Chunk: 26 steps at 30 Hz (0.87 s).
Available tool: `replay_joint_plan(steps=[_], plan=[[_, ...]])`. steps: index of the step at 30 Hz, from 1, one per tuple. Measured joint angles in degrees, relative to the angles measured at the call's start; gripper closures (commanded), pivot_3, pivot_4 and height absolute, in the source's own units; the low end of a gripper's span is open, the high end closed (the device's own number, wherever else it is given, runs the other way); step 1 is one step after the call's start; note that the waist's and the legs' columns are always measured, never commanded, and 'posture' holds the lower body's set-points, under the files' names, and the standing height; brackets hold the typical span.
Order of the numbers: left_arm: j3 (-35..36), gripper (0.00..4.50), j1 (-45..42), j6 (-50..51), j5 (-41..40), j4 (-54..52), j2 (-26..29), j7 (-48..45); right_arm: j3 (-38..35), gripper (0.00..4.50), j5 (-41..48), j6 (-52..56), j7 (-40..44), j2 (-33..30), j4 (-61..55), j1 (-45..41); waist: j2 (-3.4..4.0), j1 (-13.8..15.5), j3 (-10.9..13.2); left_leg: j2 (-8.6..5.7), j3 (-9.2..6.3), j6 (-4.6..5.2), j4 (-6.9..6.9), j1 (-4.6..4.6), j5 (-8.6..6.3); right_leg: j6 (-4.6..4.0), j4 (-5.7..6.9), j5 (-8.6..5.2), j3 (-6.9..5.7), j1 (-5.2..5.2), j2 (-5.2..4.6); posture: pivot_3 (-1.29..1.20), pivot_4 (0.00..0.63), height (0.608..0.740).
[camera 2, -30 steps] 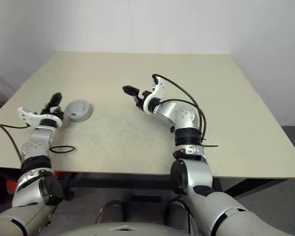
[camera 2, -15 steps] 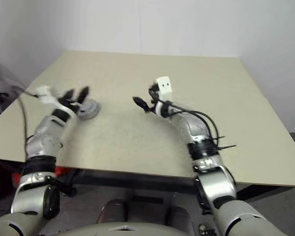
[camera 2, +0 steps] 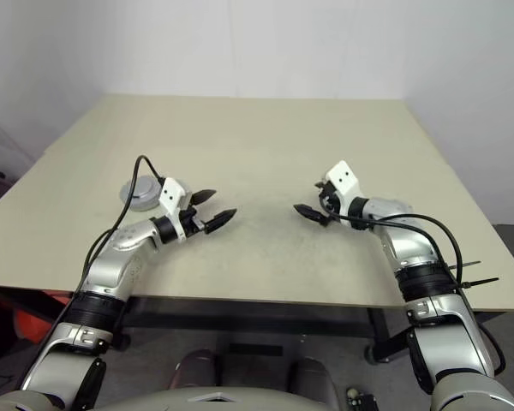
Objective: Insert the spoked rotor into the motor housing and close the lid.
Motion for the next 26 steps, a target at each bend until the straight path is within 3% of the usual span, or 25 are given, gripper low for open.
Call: replay_joint_plan(steps=[26], plan=[[0.03,0.04,2.34,0.9,1.02,-1.55,-1.64,-0.91,-2.14,0.0,-2.98,-1.91,-1.38,1.32,1.75,-1.21,0.04,-0.65,0.0,0.04,0.0,0.33,0.35,-0.09,-0.19,-0.17,0.01,0.09,-0.03,0.05,-0.02,0.0,0.0,0.74]])
